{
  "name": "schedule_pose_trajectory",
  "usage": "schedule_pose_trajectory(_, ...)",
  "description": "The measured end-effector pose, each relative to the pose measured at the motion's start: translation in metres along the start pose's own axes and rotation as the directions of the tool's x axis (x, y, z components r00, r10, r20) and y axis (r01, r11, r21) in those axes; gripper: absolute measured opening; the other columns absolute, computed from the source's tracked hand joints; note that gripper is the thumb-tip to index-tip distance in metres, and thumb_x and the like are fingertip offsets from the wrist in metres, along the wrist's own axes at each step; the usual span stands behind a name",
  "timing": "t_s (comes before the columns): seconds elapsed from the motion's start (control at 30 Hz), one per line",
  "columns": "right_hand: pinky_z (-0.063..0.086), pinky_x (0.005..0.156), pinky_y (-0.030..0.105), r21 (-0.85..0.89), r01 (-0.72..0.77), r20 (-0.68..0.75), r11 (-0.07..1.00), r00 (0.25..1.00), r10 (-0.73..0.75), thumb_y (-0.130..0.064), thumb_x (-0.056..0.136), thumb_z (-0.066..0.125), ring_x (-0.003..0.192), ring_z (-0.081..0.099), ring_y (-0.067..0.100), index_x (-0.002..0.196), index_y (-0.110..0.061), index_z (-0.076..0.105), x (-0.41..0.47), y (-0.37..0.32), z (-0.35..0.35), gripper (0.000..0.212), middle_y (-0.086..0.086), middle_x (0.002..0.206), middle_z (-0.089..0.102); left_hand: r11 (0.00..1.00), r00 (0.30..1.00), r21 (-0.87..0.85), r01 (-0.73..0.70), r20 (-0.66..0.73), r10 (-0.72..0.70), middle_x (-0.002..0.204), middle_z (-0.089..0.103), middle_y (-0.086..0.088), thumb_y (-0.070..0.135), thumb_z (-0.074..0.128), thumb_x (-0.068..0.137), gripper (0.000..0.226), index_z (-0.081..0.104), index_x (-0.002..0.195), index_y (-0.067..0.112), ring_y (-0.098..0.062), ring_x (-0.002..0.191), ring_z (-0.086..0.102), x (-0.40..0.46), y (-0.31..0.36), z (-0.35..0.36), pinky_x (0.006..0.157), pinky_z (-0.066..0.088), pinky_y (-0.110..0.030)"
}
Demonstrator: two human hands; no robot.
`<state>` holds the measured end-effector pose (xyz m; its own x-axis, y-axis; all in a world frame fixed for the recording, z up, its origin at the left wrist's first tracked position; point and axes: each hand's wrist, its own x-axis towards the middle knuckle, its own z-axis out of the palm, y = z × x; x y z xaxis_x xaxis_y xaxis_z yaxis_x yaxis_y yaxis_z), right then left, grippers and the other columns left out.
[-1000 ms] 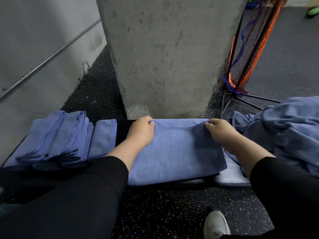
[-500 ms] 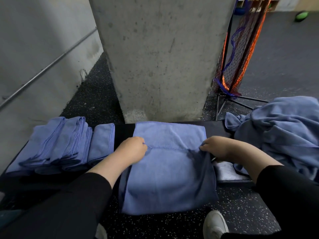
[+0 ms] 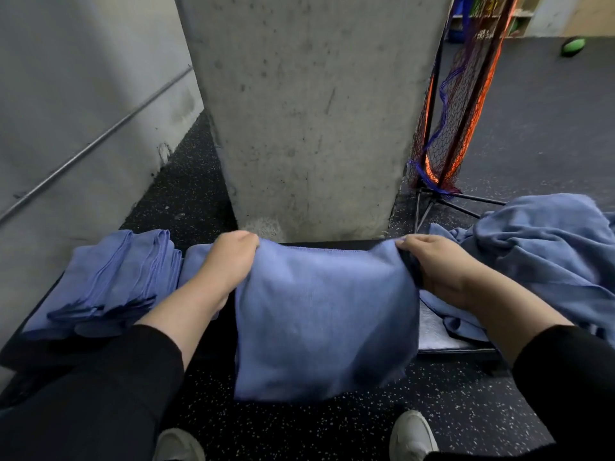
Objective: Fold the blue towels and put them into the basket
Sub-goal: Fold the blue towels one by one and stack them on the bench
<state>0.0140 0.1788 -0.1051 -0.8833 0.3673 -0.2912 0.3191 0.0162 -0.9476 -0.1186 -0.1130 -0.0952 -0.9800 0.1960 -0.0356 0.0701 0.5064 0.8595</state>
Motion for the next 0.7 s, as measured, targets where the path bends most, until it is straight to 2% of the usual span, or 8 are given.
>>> schedule_pose_trajectory(0.1, 0.037, 0.064, 0.034, -0.266, 0.059, -0.151, 0.962, 0.983, -0.102, -0.024, 0.098, 0.055, 0.066, 0.041, 0.02, 0.084, -0.001, 0.061, 0.021, 0.003, 0.006, 0.027, 0.006, 0.067, 0.046, 0.96, 0.994, 0.26, -0.101, -0.008, 0.107, 0.069, 0.052, -0.013, 0.008, 0.046, 0.095, 0.027, 0.051, 0.069, 0.003, -0.027, 0.072, 0.042, 0.027, -0.005, 0.006, 0.063, 0.029, -0.038)
schedule_pose_trajectory(0.2, 0.035, 0.06, 0.03, -0.531, 0.097, -0.136, 0.842, 0.971, -0.197, -0.02, 0.097, 0.055, 0.061, 0.04, 0.019, 0.078, 0.001, 0.058, 0.037, 0.01, 0.012, 0.028, 0.0, 0.06, 0.045, 0.862, 0.982, 0.474, -0.18, 0.131, 0.133, 0.077, 0.06, -0.013, 0.014, 0.049, 0.098, 0.03, 0.05, 0.068, 0.013, -0.034, 0.082, 0.058, 0.048, -0.021, 0.021, 0.067, 0.035, -0.037)
schedule_pose_trajectory(0.27, 0.035, 0.058, 0.029, -0.664, 0.106, -0.096, 0.74, 0.97, -0.225, -0.017, 0.098, 0.055, 0.065, 0.05, 0.017, 0.085, -0.006, 0.067, 0.042, 0.012, 0.016, 0.021, 0.001, 0.069, 0.059, 0.789, 0.96, 0.564, -0.242, 0.256, 0.111, 0.085, 0.063, -0.009, 0.017, 0.051, 0.098, 0.026, 0.053, 0.072, 0.017, -0.032, 0.088, 0.06, 0.056, -0.033, 0.03, 0.07, 0.039, -0.034)
schedule_pose_trajectory(0.3, 0.037, 0.061, 0.029, -0.706, 0.102, -0.076, 0.701, 0.973, -0.219, -0.016, 0.098, 0.055, 0.073, 0.057, 0.019, 0.091, -0.007, 0.07, 0.045, 0.016, 0.017, 0.019, 0.004, 0.079, 0.066, 0.75, 0.946, 0.603, -0.274, 0.311, 0.096, 0.088, 0.066, -0.009, 0.018, 0.052, 0.098, 0.023, 0.055, 0.075, 0.017, -0.031, 0.089, 0.06, 0.059, -0.038, 0.034, 0.072, 0.042, -0.033)
schedule_pose_trajectory(0.4, 0.04, 0.072, 0.031, -0.769, 0.074, -0.074, 0.635, 0.976, -0.203, -0.016, 0.097, 0.055, 0.092, 0.062, 0.026, 0.097, -0.006, 0.073, 0.056, 0.027, 0.015, 0.02, 0.012, 0.099, 0.072, 0.683, 0.931, 0.66, -0.313, 0.357, 0.081, 0.096, 0.068, -0.01, 0.02, 0.052, 0.097, 0.017, 0.065, 0.088, 0.012, -0.031, 0.093, 0.061, 0.069, -0.043, 0.038, 0.077, 0.046, -0.032)
schedule_pose_trajectory(0.53, 0.027, 0.065, 0.029, -0.798, 0.013, -0.148, 0.603, 0.965, -0.216, -0.015, 0.099, 0.051, 0.084, 0.057, 0.025, 0.094, -0.003, 0.07, 0.068, 0.027, 0.009, 0.023, 0.018, 0.098, 0.071, 0.682, 0.949, 0.686, -0.255, 0.312, 0.041, 0.104, 0.067, -0.014, 0.017, 0.045, 0.102, 0.023, 0.062, 0.089, 0.008, -0.033, 0.096, 0.06, 0.086, -0.041, 0.039, 0.071, 0.039, -0.031)
schedule_pose_trajectory(0.63, 0.029, 0.065, 0.029, -0.818, -0.033, -0.172, 0.575, 0.967, -0.189, -0.016, 0.1, 0.048, 0.078, 0.053, 0.026, 0.086, -0.008, 0.063, 0.078, 0.026, 0.009, 0.023, 0.019, 0.097, 0.07, 0.675, 0.969, 0.716, -0.178, 0.246, -0.005, 0.116, 0.065, -0.016, 0.017, 0.043, 0.104, 0.025, 0.064, 0.107, 0.005, -0.035, 0.107, 0.06, 0.095, -0.04, 0.04, 0.079, 0.043, -0.032)
schedule_pose_trajectory(0.7, 0.033, 0.069, 0.028, -0.823, -0.057, -0.19, 0.565, 0.965, -0.179, -0.018, 0.101, 0.047, 0.082, 0.057, 0.03, 0.084, -0.014, 0.058, 0.085, 0.027, 0.008, 0.021, 0.019, 0.099, 0.07, 0.662, 0.977, 0.736, -0.138, 0.211, -0.03, 0.121, 0.064, -0.015, 0.018, 0.044, 0.104, 0.024, 0.063, 0.113, 0.007, -0.035, 0.111, 0.06, 0.1, -0.039, 0.043, 0.082, 0.043, -0.033)
